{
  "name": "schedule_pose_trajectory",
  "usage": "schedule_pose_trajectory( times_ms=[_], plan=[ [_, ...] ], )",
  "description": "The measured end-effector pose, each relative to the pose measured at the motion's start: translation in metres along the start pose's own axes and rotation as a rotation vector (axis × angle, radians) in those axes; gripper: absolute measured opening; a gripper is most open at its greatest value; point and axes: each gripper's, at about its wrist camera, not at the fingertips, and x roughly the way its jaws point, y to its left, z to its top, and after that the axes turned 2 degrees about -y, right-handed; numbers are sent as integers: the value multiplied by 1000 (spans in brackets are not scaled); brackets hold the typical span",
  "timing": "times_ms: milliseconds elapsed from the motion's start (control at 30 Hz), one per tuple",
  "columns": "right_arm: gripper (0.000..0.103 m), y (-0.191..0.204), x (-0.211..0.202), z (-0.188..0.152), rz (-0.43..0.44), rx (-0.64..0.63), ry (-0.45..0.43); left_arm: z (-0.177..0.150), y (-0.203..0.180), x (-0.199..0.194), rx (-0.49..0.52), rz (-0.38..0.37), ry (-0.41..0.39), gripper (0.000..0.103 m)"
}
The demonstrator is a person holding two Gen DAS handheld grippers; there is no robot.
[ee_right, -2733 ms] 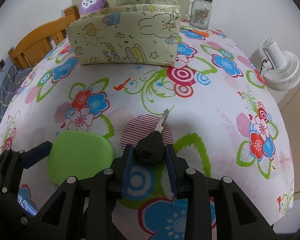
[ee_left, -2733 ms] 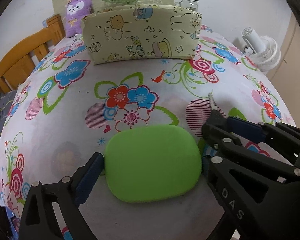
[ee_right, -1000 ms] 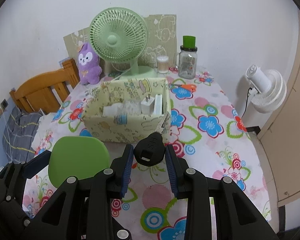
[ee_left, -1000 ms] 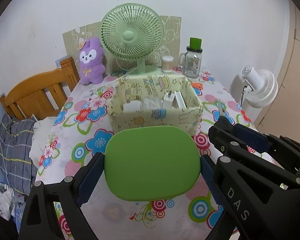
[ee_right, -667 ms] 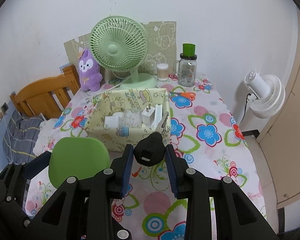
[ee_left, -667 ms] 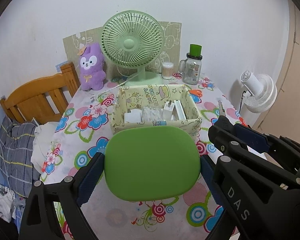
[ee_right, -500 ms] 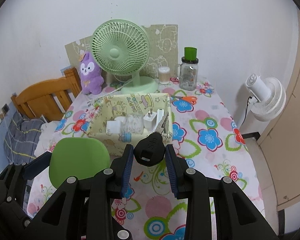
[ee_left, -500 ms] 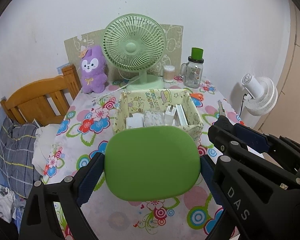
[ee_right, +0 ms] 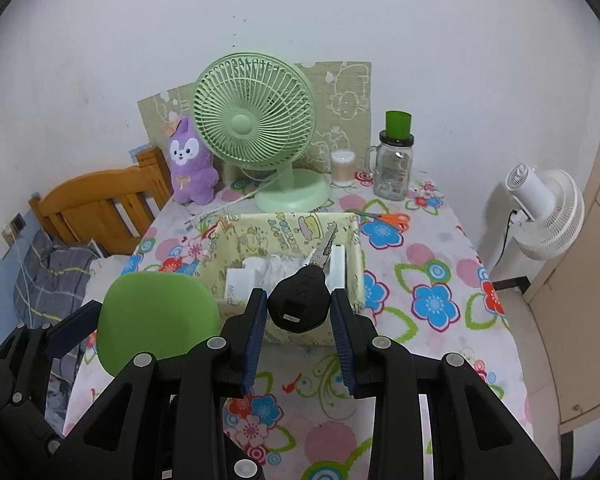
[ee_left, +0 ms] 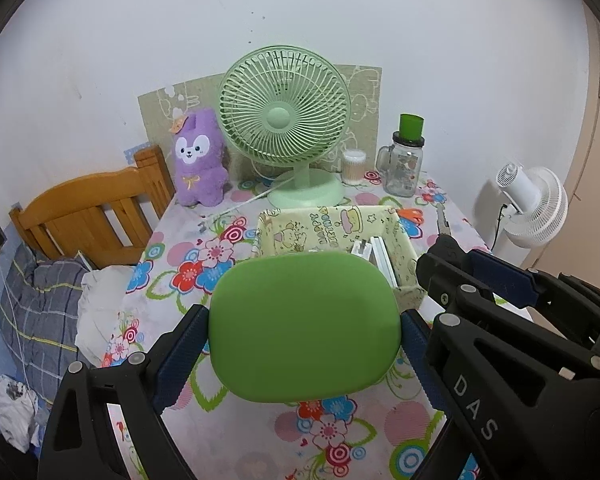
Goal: Organize rigid objects
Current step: 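Carry the green case with the left tool while the right tool carries the black plug to the box, then open the right tool to drop the black plug into the fabric box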
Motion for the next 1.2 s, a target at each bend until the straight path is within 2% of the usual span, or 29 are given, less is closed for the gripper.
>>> schedule_pose_trajectory(
  times_ms=[633,1200],
  plan=[
    [35,-6,66,33,13,-8,61,31,3,59,-7,0,41,95],
    [35,-10,117,30,-6,8,161,30,7,109,-11,-11,137,95]
  ],
)
